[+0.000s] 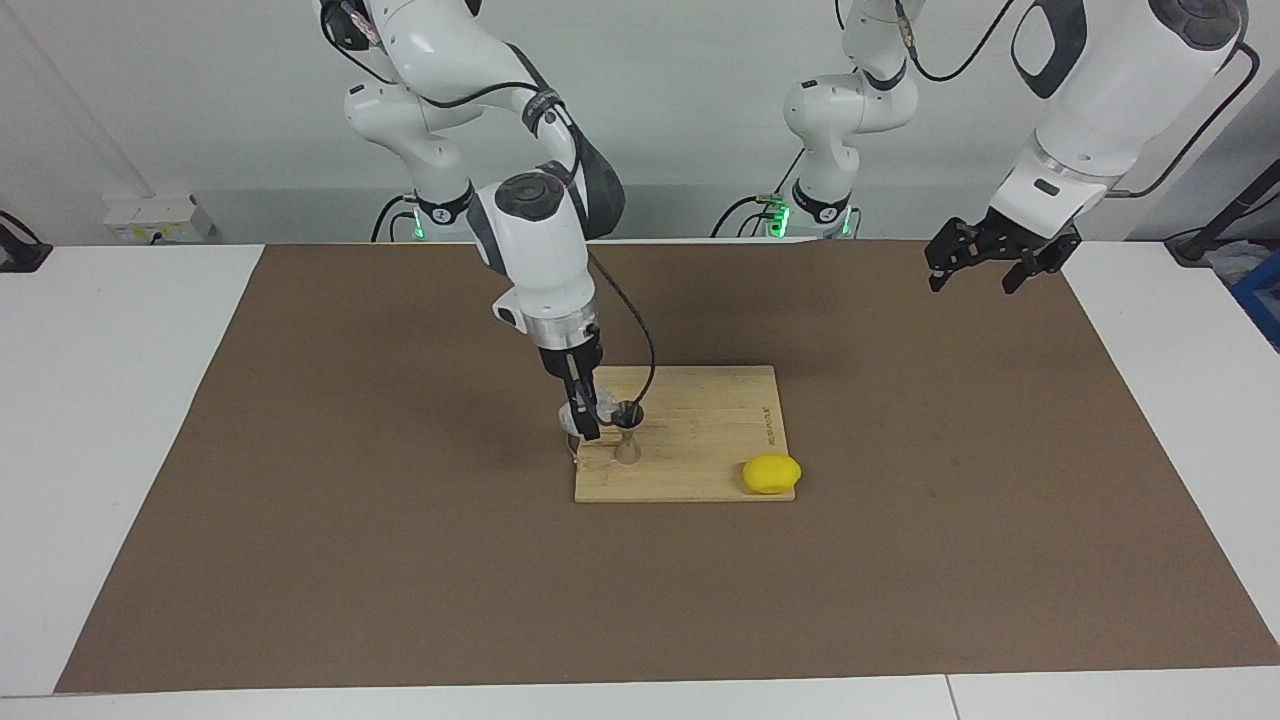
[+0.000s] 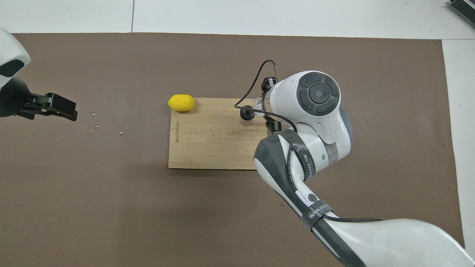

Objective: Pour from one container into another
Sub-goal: 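Tilt the glass with the right gripper to pour into the dark cup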

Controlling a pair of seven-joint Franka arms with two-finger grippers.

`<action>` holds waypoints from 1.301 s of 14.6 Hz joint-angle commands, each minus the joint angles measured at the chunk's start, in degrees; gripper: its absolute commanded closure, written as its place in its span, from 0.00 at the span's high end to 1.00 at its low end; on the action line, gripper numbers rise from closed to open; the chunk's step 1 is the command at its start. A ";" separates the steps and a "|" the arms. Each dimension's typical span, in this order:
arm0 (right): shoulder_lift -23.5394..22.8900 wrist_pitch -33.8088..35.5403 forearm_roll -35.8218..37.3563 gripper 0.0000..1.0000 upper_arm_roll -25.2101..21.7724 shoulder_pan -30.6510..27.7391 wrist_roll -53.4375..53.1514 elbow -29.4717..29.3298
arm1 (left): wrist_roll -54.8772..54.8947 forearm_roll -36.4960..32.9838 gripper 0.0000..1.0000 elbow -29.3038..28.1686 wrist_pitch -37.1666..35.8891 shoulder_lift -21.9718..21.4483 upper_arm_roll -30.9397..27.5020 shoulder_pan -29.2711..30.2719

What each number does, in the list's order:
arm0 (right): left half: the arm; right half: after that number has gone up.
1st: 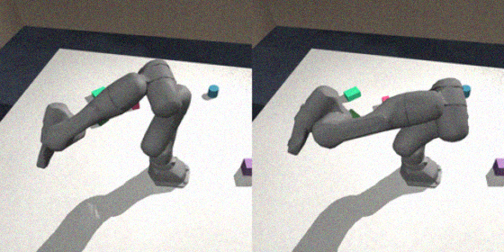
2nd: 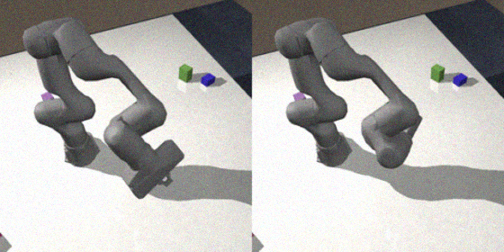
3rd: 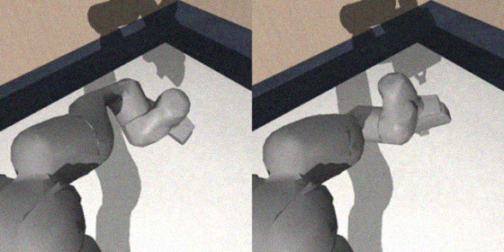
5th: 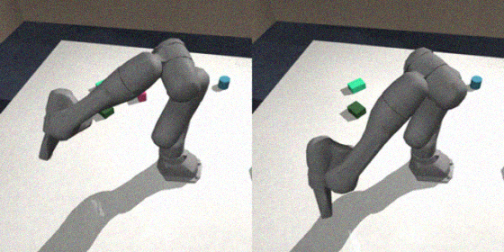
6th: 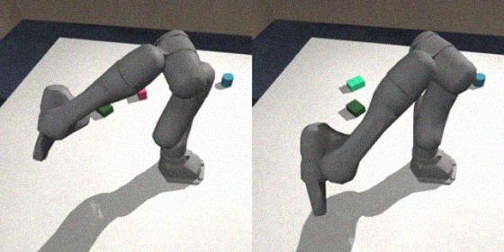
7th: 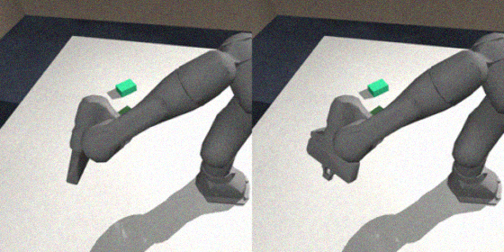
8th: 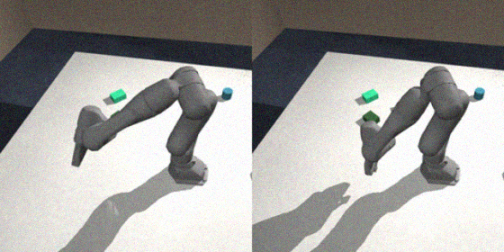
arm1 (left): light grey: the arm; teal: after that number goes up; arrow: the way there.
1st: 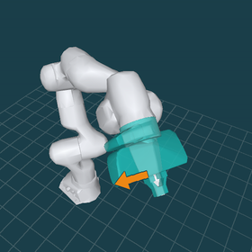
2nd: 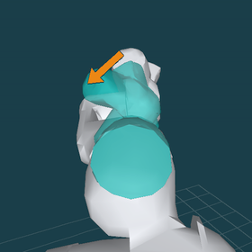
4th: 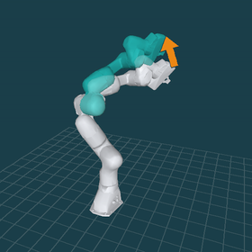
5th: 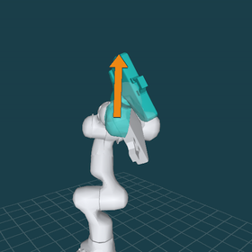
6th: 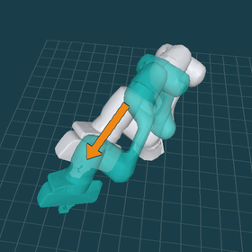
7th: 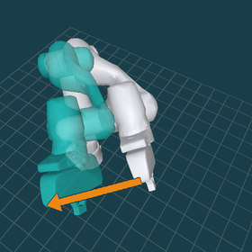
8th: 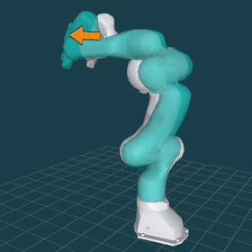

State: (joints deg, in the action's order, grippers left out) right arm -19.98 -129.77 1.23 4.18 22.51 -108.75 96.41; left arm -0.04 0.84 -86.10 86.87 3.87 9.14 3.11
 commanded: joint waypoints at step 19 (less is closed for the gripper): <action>-1.55 2.60 10.28 0.00 0.30 1.49 -1.46 -2.54 | -0.75 -1.64 1.00 -2.58 4.45 -1.59 -0.26 1.81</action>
State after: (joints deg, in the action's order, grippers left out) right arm -20.82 -128.27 9.25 4.19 23.88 -108.78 95.37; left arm -0.16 0.12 -86.70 90.11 3.85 8.52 4.33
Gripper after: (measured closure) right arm 0.493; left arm 0.000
